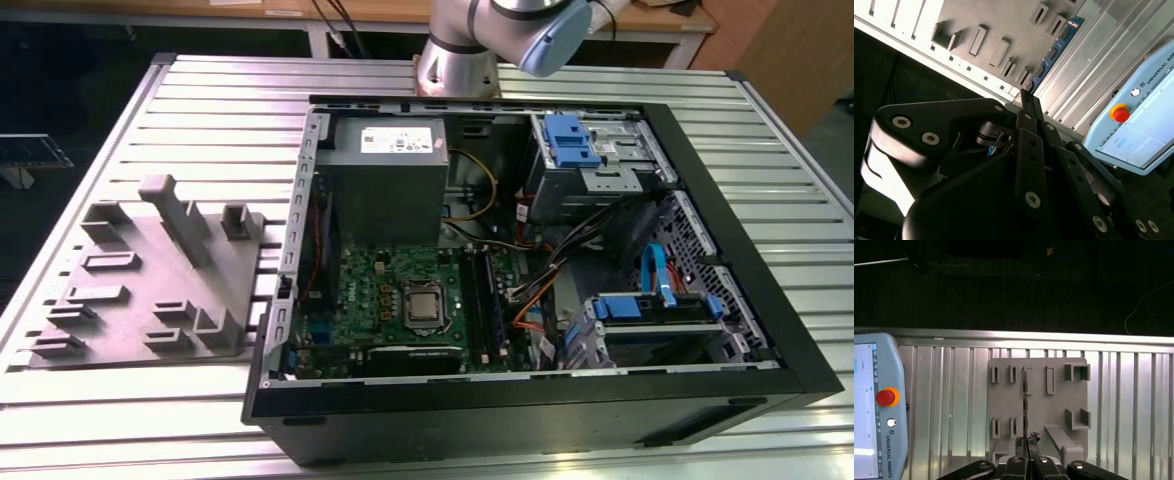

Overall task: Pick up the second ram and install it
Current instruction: 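Pick up the second ram and move it above second insertion slot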

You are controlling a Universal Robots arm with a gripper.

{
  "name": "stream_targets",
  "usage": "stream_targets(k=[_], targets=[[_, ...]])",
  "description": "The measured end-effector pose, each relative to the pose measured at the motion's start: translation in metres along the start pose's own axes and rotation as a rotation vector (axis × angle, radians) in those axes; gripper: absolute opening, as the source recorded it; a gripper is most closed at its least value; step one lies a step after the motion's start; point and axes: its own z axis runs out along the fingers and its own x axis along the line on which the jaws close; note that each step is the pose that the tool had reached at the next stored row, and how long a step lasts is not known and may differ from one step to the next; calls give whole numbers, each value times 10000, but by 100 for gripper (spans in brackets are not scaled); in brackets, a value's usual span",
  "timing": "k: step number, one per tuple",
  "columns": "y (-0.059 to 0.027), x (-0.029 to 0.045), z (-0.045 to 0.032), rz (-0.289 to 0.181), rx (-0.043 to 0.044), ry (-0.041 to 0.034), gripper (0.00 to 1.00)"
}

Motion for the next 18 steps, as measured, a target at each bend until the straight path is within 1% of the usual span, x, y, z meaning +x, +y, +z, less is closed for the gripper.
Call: stream_targets(k=[1, 3, 9, 13, 18], targets=[[1, -1, -29, 0, 1, 0, 11], [1, -2, -52, 0, 2, -10, 11], [-7, -2, -54, -1, -1, -16, 11], [-58, -1, -47, 0, 0, -27, 11], [-185, 1, -37, 2, 1, -38, 11]])
